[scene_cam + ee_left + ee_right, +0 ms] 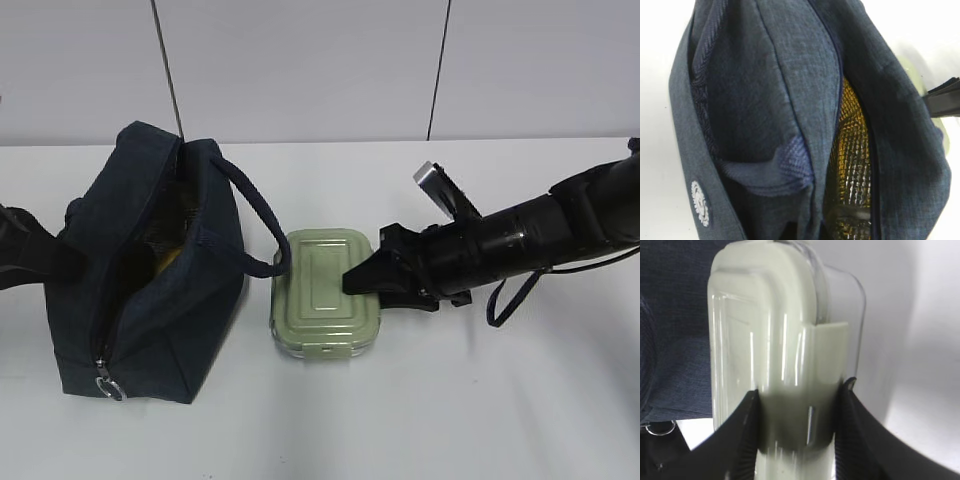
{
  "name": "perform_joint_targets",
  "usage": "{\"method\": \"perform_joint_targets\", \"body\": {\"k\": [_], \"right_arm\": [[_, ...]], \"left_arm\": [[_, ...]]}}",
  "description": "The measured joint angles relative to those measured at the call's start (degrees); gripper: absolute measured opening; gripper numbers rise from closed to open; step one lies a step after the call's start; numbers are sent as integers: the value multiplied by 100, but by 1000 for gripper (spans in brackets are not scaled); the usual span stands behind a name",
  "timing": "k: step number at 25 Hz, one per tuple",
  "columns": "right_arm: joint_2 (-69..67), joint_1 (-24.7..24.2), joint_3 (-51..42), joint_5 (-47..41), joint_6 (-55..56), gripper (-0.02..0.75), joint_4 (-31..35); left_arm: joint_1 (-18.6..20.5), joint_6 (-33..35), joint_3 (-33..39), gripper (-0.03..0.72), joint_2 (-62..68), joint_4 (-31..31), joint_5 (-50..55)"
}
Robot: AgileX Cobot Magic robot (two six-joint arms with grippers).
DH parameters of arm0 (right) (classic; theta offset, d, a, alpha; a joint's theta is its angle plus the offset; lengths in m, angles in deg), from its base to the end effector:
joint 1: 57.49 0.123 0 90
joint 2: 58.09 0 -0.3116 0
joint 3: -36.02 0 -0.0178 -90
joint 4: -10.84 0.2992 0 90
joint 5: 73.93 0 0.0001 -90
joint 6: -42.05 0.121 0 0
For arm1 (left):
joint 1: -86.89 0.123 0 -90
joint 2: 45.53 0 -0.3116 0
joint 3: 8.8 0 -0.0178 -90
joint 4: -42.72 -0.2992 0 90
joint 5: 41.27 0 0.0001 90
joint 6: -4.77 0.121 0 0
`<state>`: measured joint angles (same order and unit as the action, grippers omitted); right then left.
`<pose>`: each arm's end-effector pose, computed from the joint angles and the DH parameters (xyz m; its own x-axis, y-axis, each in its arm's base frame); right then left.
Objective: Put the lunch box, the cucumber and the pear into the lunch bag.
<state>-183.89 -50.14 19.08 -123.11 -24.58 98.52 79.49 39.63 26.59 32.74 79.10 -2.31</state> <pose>0.4073 0.1449 0.0832 -0.9409 0.1024 -0.3227 -0.2022 0.5946 0.7781 0.2712 -0.0808 0.2304 -0.7975 0.1860 -0.5740 0.3942 0.8808 -0.2623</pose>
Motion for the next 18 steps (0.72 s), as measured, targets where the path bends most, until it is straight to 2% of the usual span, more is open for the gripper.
{"method": "perform_joint_targets", "body": {"k": [10,18], "right_arm": [[301,-560,0,-34,-54,300,-321],[541,-636,0,-303,-44,296,-394]], "left_arm": [[0,0,0,1,0,0,0],[0,0,0,1,0,0,0]]}}
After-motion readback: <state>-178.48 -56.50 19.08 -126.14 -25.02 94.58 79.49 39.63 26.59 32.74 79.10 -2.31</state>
